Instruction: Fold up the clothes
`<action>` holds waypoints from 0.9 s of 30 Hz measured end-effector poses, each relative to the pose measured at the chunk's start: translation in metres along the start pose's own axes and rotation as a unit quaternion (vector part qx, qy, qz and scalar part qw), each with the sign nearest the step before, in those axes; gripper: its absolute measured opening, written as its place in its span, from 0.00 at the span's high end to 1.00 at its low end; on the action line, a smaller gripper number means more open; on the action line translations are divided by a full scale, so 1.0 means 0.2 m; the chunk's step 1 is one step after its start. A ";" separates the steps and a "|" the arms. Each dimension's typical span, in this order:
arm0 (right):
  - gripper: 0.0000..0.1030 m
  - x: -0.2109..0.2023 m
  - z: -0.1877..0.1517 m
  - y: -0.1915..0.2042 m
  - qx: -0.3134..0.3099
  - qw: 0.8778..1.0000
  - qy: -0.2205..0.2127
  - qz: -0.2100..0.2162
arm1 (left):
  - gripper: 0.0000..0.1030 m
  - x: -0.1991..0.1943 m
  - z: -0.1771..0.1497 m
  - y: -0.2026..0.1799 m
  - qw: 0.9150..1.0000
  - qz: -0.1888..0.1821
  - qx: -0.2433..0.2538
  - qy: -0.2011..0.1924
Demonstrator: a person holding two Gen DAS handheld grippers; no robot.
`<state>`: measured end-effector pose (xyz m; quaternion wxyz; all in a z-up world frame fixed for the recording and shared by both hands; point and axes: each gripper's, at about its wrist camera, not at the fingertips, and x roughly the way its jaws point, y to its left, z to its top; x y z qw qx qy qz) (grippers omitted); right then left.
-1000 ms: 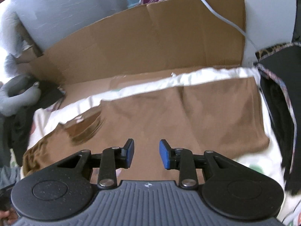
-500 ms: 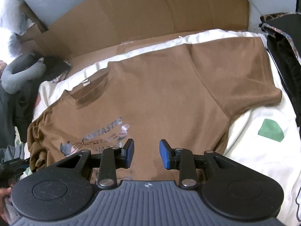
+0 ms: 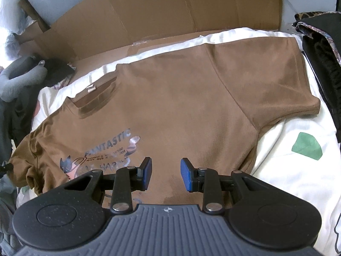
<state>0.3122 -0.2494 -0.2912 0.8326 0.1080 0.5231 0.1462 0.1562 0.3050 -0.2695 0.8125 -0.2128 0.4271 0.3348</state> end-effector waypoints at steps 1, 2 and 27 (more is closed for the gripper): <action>0.64 0.00 0.00 0.00 0.000 1.000 0.001 -0.001 | 0.66 0.01 -0.01 0.02 1.000 0.006 -0.005 0.002; 0.64 0.01 0.00 0.00 0.000 1.000 0.002 -0.002 | 0.64 0.02 -0.01 0.03 1.000 0.012 -0.010 0.002; 0.64 0.07 -0.05 0.04 -0.014 1.000 0.021 -0.009 | 0.58 0.17 -0.17 0.00 0.997 0.065 0.026 0.024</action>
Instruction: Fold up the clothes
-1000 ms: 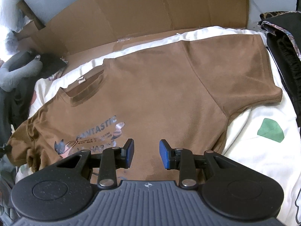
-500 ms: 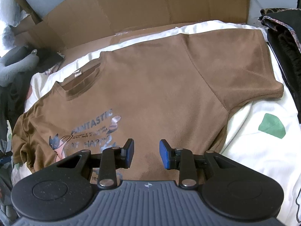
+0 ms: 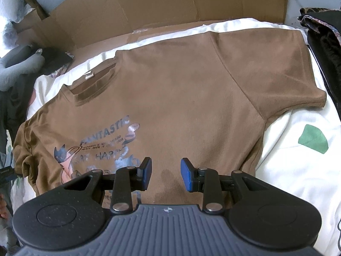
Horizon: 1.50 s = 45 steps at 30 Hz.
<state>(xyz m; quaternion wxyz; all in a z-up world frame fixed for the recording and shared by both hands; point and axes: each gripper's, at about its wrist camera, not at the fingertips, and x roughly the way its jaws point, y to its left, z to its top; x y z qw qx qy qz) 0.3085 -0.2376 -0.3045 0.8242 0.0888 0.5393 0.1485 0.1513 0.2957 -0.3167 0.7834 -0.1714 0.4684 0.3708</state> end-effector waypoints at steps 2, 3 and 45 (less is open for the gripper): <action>0.64 0.01 0.00 0.00 0.001 1.000 0.001 -0.002 | 0.58 0.00 -0.01 0.00 1.000 -0.004 0.002 -0.002; 0.64 0.01 0.00 0.00 0.003 1.000 0.002 -0.003 | 0.58 -0.01 -0.02 0.01 1.000 -0.007 0.001 -0.003; 0.60 0.06 -0.01 0.06 -0.012 1.000 0.011 -0.003 | 0.96 -0.03 0.34 0.25 0.996 0.081 0.037 0.004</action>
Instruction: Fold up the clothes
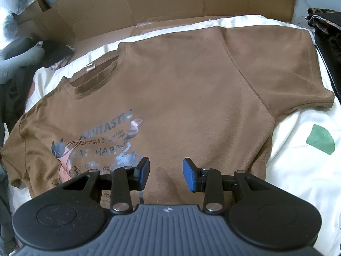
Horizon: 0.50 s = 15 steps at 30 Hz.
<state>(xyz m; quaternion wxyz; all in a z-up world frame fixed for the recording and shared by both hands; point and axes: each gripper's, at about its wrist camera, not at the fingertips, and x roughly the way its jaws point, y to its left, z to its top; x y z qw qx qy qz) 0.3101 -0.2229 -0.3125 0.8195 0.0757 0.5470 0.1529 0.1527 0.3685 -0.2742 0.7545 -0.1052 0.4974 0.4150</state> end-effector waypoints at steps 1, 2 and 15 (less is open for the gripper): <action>0.60 0.00 0.00 0.00 0.000 1.000 0.001 0.000 | 0.96 0.01 0.00 0.00 1.000 0.000 -0.001 0.001; 0.60 0.01 0.00 0.00 -0.001 1.000 0.002 0.000 | 0.96 0.02 0.01 -0.01 1.000 0.001 -0.002 0.001; 0.60 0.01 -0.03 0.01 -0.008 1.000 0.012 -0.001 | 0.98 0.19 0.05 -0.02 0.999 0.049 -0.014 0.016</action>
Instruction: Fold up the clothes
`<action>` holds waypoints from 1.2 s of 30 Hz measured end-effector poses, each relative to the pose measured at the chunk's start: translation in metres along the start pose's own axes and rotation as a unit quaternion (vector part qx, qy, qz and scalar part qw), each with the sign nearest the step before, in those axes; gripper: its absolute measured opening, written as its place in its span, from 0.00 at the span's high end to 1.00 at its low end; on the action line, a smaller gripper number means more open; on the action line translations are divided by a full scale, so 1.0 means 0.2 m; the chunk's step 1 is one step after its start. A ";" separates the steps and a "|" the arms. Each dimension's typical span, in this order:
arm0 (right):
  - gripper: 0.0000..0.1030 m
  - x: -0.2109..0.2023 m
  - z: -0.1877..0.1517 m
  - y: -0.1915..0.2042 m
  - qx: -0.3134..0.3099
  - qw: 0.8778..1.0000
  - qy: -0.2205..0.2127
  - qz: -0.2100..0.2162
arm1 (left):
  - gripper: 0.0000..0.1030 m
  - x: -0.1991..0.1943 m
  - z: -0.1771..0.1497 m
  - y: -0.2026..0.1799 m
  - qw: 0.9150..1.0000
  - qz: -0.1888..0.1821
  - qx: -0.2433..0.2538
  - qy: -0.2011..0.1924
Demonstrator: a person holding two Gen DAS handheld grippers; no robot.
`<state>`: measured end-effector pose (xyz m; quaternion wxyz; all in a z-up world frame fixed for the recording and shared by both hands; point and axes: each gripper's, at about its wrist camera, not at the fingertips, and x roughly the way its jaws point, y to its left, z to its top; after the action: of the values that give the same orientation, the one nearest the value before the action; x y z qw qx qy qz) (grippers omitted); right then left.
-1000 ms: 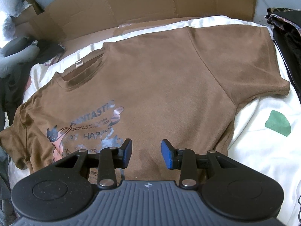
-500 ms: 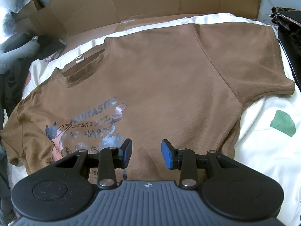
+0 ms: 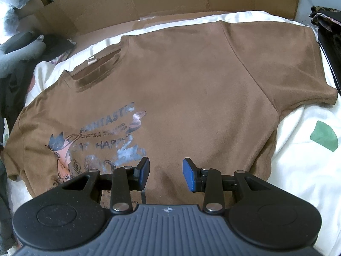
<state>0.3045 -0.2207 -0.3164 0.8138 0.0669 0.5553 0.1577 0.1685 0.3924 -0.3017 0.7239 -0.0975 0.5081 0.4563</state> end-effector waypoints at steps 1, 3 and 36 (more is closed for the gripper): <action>0.60 0.00 0.00 0.00 0.000 1.000 0.001 -0.001 | 0.96 0.01 -0.01 0.01 1.000 0.001 -0.007 0.002; 0.60 -0.01 -0.01 -0.01 0.001 1.000 0.001 -0.001 | 0.93 0.03 -0.02 0.03 1.000 -0.003 -0.027 0.004; 0.59 -0.27 -0.14 -0.23 0.028 0.999 -0.023 -0.001 | 0.55 -0.53 -0.64 -0.28 0.995 -0.092 -0.029 0.025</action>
<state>0.2693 -0.2840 -0.2929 0.8242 0.0930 0.5409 0.1394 0.1217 0.2240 -0.2924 0.7467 -0.1763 0.5016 0.3996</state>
